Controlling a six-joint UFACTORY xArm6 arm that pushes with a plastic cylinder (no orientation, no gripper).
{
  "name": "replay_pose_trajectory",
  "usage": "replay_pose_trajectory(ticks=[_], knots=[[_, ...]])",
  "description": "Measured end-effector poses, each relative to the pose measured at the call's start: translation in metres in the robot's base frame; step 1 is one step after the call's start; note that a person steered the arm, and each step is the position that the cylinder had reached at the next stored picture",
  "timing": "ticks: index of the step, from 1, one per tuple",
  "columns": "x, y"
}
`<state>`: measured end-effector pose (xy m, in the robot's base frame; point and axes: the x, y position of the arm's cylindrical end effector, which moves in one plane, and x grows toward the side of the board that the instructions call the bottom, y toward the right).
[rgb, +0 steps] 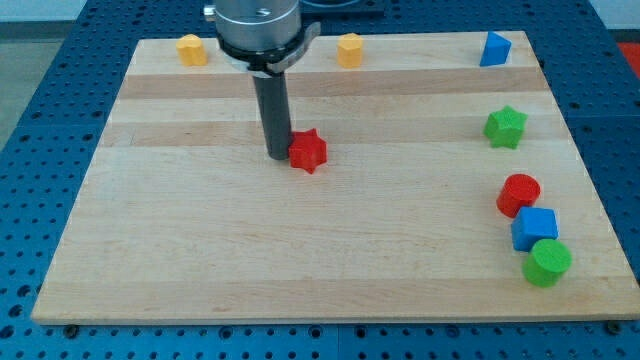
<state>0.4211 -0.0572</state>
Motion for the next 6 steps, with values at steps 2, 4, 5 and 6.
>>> replay_pose_trajectory(ticks=[2, 4, 5, 6], knots=[[0.001, 0.045], [0.024, 0.077], [0.026, 0.088], [0.029, 0.092]])
